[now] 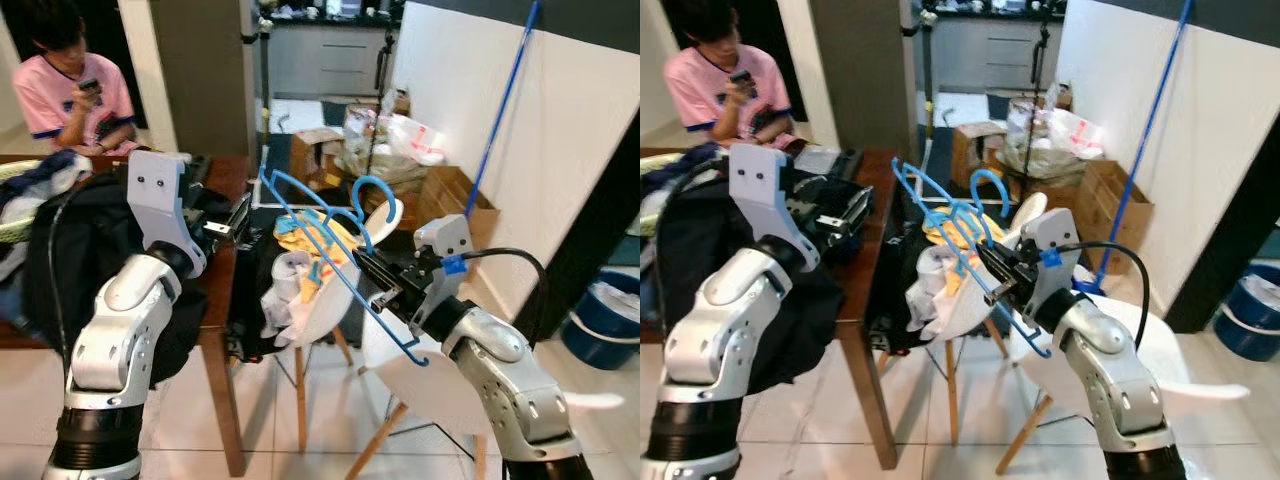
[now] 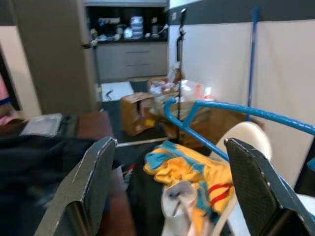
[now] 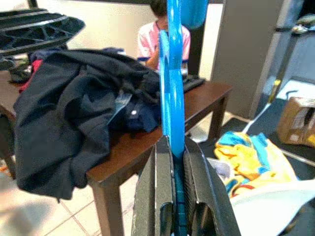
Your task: Hang hanger
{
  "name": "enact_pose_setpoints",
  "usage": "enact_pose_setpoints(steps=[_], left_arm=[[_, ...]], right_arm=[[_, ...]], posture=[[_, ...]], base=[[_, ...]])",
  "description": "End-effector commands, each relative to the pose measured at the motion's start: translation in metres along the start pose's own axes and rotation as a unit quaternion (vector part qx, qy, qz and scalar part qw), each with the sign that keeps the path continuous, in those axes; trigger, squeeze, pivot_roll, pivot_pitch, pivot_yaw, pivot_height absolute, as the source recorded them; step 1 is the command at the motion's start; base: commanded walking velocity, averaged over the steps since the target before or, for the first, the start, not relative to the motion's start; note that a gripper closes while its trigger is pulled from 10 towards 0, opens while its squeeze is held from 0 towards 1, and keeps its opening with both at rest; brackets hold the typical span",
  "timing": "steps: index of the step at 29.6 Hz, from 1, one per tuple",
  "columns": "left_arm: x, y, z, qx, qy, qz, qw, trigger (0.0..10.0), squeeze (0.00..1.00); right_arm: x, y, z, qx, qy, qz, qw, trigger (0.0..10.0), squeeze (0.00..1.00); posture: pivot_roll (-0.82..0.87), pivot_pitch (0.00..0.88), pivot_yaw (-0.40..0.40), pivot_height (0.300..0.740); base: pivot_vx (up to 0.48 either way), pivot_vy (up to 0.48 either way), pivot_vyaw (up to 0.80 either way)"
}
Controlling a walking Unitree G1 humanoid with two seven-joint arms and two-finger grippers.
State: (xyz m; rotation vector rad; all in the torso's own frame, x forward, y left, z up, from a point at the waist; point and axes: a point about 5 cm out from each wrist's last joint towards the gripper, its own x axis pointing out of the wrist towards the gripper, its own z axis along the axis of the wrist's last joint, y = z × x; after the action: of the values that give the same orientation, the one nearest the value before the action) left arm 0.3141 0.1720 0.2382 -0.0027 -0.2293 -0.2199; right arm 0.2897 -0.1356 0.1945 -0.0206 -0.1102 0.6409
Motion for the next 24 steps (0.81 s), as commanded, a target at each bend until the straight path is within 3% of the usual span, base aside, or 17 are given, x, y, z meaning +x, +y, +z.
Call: enact_pose_setpoints(steps=[1, 24], left_arm=[[-0.0011, 0.0036, -0.0016, 0.011, 0.003, 0.01, 1.0, 10.0, 0.0], [0.0017, 0.0038, -0.0001, 0.019, -0.005, 0.013, 1.0, 10.0, 0.0]], right_arm=[[0.0013, 0.0012, 0.0009, -0.003, -0.002, 0.002, 1.0, 10.0, 0.0], [0.0004, 0.003, 0.0011, -0.001, -0.005, 0.001, 1.0, 10.0, 0.0]], posture=[[0.07, 0.0, -0.05, 0.74], [0.06, 0.0, -0.048, 0.74]], base=[[0.0, 0.356, 0.0], [0.0, 0.349, 0.0]])
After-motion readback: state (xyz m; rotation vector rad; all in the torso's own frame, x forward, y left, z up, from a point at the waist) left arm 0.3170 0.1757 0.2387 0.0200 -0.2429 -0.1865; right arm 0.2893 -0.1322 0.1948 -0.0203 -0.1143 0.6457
